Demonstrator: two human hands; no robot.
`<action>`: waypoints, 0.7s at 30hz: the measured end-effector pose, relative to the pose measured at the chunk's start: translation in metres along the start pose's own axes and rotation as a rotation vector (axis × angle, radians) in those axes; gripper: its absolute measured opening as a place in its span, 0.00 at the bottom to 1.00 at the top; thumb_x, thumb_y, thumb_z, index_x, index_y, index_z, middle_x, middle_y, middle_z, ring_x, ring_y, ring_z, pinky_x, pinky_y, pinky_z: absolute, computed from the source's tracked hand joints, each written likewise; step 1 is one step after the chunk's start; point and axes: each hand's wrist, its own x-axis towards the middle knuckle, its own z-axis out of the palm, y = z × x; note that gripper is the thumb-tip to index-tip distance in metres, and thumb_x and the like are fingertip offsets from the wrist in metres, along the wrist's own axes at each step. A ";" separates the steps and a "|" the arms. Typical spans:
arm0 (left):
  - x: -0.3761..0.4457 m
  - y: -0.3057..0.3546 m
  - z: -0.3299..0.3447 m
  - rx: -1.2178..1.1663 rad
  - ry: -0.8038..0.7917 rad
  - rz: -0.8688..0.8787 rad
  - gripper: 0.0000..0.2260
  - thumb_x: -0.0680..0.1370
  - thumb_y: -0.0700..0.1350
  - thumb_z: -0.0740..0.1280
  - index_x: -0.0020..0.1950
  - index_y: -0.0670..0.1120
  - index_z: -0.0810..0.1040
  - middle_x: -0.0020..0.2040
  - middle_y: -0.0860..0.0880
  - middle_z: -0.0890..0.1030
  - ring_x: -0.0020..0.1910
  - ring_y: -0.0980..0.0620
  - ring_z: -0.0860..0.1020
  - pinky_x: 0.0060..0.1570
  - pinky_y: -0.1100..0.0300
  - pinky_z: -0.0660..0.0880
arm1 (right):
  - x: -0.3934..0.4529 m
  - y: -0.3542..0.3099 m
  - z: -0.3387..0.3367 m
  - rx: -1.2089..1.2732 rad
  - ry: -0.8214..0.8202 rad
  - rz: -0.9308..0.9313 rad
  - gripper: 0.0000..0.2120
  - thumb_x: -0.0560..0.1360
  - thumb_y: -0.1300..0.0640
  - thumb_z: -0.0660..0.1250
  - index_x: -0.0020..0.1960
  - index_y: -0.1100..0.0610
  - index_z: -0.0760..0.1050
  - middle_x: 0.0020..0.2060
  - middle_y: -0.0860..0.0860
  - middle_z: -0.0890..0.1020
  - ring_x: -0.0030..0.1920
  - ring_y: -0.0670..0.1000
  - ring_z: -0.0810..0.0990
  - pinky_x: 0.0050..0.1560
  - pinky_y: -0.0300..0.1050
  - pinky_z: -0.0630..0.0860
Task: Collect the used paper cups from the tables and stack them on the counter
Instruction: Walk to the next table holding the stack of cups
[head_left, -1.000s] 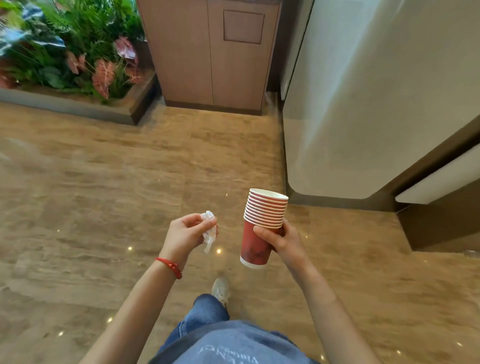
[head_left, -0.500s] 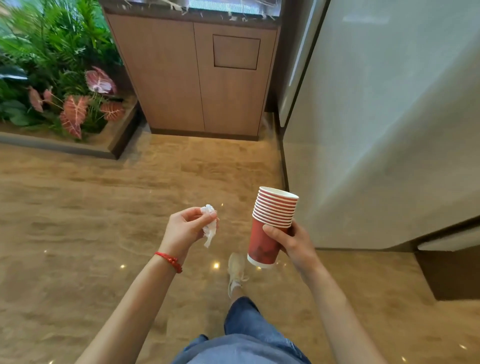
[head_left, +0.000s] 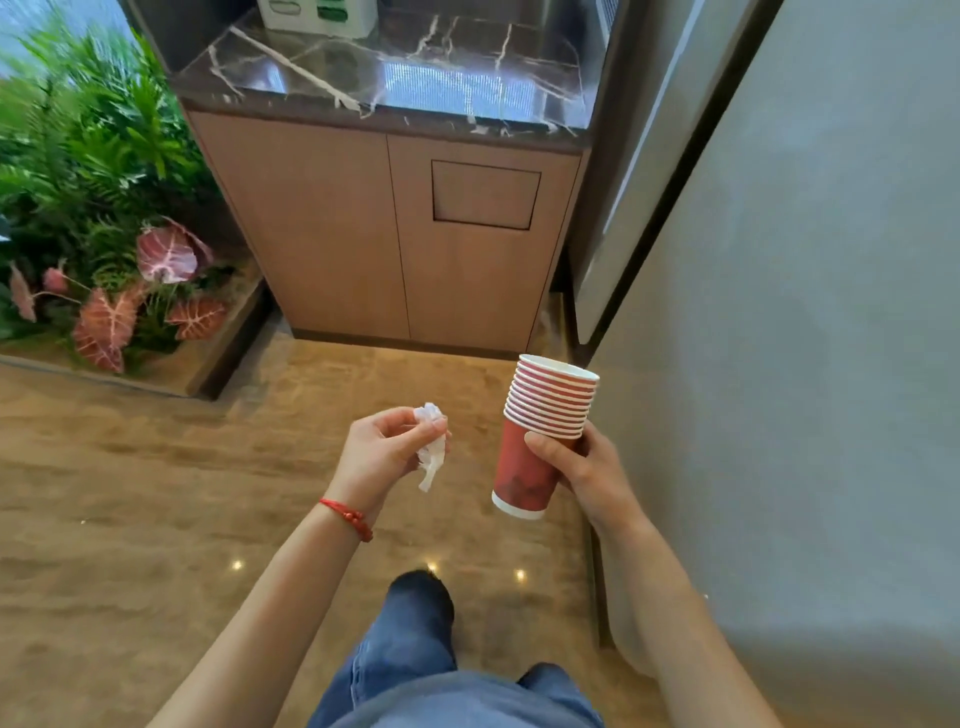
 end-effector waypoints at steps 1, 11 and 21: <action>0.022 0.006 -0.001 0.000 0.006 0.001 0.04 0.71 0.42 0.72 0.40 0.41 0.82 0.35 0.47 0.83 0.35 0.52 0.80 0.37 0.61 0.77 | 0.021 -0.005 0.002 0.002 0.002 -0.003 0.26 0.59 0.51 0.75 0.56 0.54 0.76 0.50 0.51 0.83 0.52 0.50 0.82 0.52 0.47 0.80; 0.258 0.091 -0.003 -0.001 -0.060 0.016 0.07 0.71 0.41 0.72 0.40 0.37 0.79 0.33 0.47 0.82 0.32 0.52 0.79 0.32 0.64 0.76 | 0.241 -0.065 0.018 -0.020 0.125 -0.032 0.25 0.59 0.49 0.74 0.54 0.51 0.76 0.51 0.51 0.82 0.53 0.51 0.81 0.56 0.52 0.78; 0.442 0.163 0.015 0.068 -0.100 0.041 0.06 0.71 0.42 0.72 0.41 0.39 0.82 0.35 0.48 0.84 0.37 0.51 0.83 0.33 0.62 0.77 | 0.418 -0.125 0.015 0.019 0.207 -0.100 0.23 0.61 0.50 0.74 0.54 0.51 0.76 0.49 0.49 0.83 0.50 0.48 0.82 0.51 0.46 0.80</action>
